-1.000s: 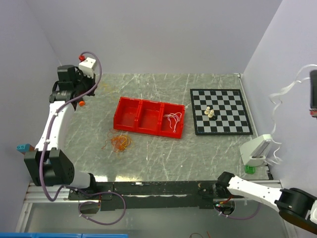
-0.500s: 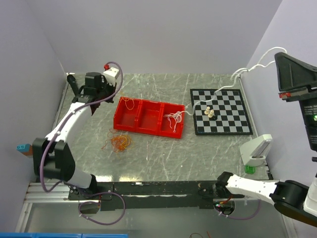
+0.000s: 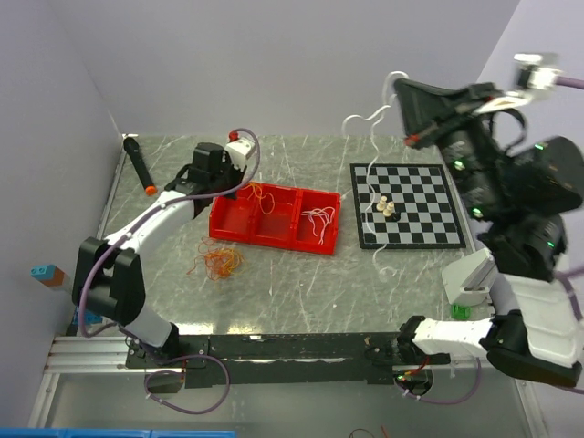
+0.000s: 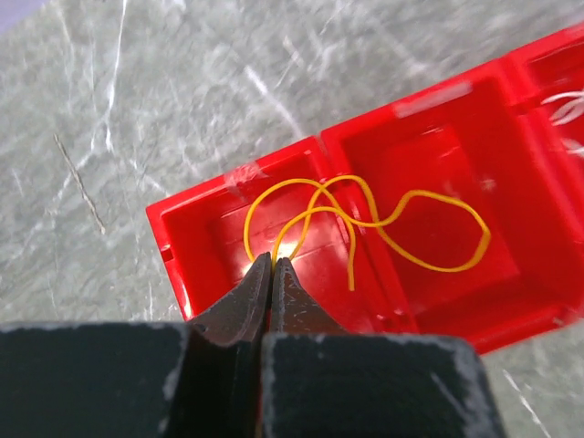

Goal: Untangle the cables

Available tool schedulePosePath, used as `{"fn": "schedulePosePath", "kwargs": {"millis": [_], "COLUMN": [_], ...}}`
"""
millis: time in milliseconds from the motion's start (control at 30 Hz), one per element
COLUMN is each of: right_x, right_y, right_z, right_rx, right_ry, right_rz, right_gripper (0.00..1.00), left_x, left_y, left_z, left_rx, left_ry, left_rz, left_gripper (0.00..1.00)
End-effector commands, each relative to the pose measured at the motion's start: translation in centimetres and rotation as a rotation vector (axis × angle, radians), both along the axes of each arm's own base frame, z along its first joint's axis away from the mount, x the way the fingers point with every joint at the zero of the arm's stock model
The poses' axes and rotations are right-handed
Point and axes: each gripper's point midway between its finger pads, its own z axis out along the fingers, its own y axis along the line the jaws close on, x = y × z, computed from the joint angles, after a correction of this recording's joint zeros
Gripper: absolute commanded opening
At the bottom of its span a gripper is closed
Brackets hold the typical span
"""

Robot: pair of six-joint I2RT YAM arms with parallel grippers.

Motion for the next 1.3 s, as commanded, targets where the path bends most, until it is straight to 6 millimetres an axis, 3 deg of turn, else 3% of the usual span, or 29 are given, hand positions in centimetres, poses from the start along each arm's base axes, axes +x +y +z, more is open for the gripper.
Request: {"fn": "schedulePosePath", "kwargs": {"millis": [0,67,167,400,833,1033,1267], "right_x": [0.9,1.4,1.9,3.3,6.9,8.1,8.9], "right_y": [1.0,1.3,1.4,1.9,2.2,1.5,1.0], "right_z": [0.9,1.0,1.4,0.3,-3.9,-5.5,-6.7], "right_rx": [0.025,0.019,0.017,-0.01,-0.037,-0.021,-0.024], "right_ry": [-0.021,-0.019,-0.027,-0.007,0.096,0.138,0.166], "right_rz": [-0.002,-0.012,-0.03,-0.075,-0.099,-0.101,-0.108], "right_gripper": [0.0,0.0,0.0,0.0,0.0,0.0,0.0], "left_x": [1.4,1.5,1.1,2.3,1.2,0.1,0.5], "left_y": [1.5,2.6,2.8,4.3,4.8,2.1,-0.5], "left_z": [-3.1,-3.9,-3.6,1.0,-3.9,-5.2,-8.7], "left_rx": [0.051,0.083,0.074,-0.025,0.069,0.063,0.114], "left_ry": [0.029,0.025,0.001,-0.085,0.002,0.026,0.071], "left_rz": [0.106,0.151,0.152,0.221,0.224,0.144,0.125], "left_gripper": [0.01,0.01,0.01,0.01,0.01,0.01,0.01]}}
